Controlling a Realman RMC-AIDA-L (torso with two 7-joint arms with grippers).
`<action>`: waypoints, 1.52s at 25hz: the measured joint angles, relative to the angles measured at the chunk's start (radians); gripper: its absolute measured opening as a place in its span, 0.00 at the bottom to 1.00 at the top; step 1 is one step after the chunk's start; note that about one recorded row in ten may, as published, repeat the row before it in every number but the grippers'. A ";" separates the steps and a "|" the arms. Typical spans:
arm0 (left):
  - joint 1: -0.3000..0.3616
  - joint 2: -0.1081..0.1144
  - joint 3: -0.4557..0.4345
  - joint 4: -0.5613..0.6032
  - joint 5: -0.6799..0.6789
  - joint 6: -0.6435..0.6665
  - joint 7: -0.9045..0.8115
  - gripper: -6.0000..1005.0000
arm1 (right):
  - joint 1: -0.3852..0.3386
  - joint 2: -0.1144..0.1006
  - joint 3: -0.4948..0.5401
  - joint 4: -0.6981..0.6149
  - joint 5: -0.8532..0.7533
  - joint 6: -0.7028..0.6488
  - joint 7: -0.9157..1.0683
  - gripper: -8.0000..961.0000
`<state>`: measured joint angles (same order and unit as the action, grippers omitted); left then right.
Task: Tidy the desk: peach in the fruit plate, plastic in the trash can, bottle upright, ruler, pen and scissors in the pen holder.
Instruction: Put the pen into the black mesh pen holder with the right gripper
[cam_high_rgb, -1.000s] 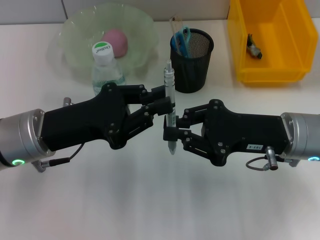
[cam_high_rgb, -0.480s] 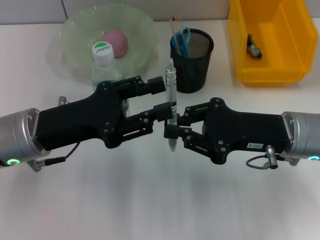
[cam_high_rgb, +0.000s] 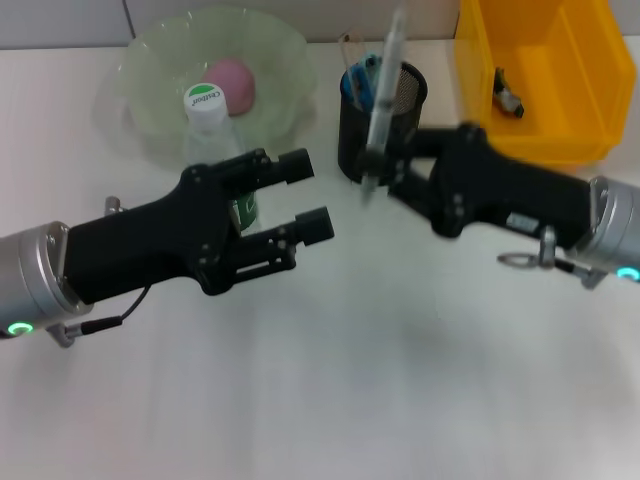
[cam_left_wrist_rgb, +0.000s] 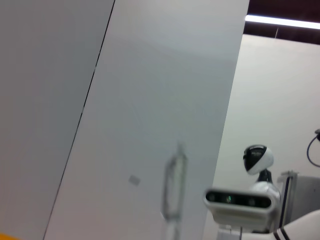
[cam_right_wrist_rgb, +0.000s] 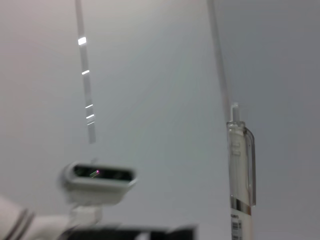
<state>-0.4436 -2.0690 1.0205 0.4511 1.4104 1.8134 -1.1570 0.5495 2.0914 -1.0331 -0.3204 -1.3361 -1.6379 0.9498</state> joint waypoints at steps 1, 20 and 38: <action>0.003 0.001 0.005 0.000 0.009 -0.010 0.004 0.69 | -0.001 0.000 0.002 0.006 0.036 0.019 -0.012 0.20; 0.011 -0.005 0.030 -0.009 0.094 -0.069 0.082 0.68 | 0.090 0.001 -0.007 0.117 0.312 0.377 -0.244 0.22; 0.014 -0.007 0.030 -0.009 0.089 -0.075 0.082 0.68 | 0.131 0.001 -0.023 0.156 0.306 0.498 -0.293 0.25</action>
<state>-0.4295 -2.0755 1.0507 0.4418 1.4992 1.7385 -1.0752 0.6807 2.0922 -1.0559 -0.1640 -1.0302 -1.1394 0.6565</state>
